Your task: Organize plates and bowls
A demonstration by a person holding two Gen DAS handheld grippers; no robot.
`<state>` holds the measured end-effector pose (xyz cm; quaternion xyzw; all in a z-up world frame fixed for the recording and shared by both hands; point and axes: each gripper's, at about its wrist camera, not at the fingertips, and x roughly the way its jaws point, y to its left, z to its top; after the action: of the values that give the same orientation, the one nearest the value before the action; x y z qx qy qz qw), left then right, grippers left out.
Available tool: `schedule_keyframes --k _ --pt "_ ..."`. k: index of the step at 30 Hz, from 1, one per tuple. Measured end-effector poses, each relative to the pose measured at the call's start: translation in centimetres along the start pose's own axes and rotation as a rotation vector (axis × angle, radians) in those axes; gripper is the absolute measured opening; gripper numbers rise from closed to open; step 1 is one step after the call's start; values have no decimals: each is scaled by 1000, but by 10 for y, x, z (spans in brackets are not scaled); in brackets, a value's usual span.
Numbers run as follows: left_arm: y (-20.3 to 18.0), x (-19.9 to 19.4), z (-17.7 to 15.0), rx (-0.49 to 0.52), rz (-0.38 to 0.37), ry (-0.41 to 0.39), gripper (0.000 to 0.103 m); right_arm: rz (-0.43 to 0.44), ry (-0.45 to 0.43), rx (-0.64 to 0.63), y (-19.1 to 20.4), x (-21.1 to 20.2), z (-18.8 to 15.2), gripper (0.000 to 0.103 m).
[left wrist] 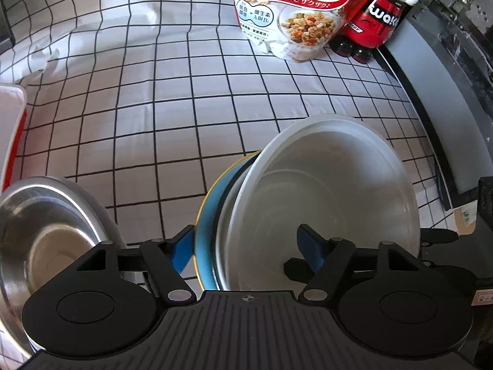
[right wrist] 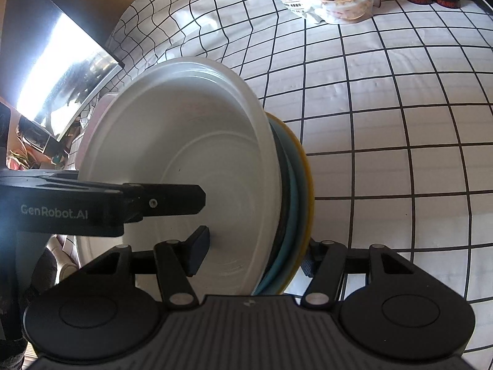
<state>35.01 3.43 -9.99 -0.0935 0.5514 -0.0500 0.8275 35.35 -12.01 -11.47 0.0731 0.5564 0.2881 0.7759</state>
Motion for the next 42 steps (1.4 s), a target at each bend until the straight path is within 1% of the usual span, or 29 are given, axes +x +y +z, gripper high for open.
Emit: schedule_keyframes --k 8,9,11,13,16,19,22,25,28,30,31,32,33,34,38,42 --pt "0 1 -1 4 2 -3 73 -1 -2 4 0 0 -1 59" --pt "2 0 -1 -5 -5 -3 72 -1 0 7 0 0 -1 59" --pt "6 0 0 -20 -19 2 69 -4 6 10 0 0 0 59" --pt "11 -2 1 -38 -30 8 63 -14 14 23 1 0 3 59" --pt "18 -3 2 -71 -64 20 63 -31 19 65 -1 0 8 61" --pt "18 -3 0 -59 -71 19 63 -66 19 89 -1 0 14 63" --pt "19 -3 0 -65 -79 19 63 -74 41 91 -1 2 20 66" --pt "21 -3 2 -86 -84 25 63 -110 43 66 3 3 21 70" --pt "20 -3 0 -85 -84 21 63 -141 38 63 4 3 20 79" --pt "20 -4 0 -83 -87 19 63 -166 34 61 4 3 19 92" --pt "20 -4 0 -82 -87 19 63 -176 36 65 2 4 18 95" --pt "20 -3 0 -82 -85 20 63 -188 41 71 0 6 18 103" --pt "20 -3 0 -80 -84 18 63 -197 49 78 -3 9 18 103" --pt "20 -4 0 -80 -83 17 63 -174 46 90 -6 9 17 103" --pt "19 -3 0 -89 -87 15 63 -175 62 93 -6 9 17 103" --pt "21 -3 1 -94 -93 14 63 -166 71 67 -5 10 16 103"
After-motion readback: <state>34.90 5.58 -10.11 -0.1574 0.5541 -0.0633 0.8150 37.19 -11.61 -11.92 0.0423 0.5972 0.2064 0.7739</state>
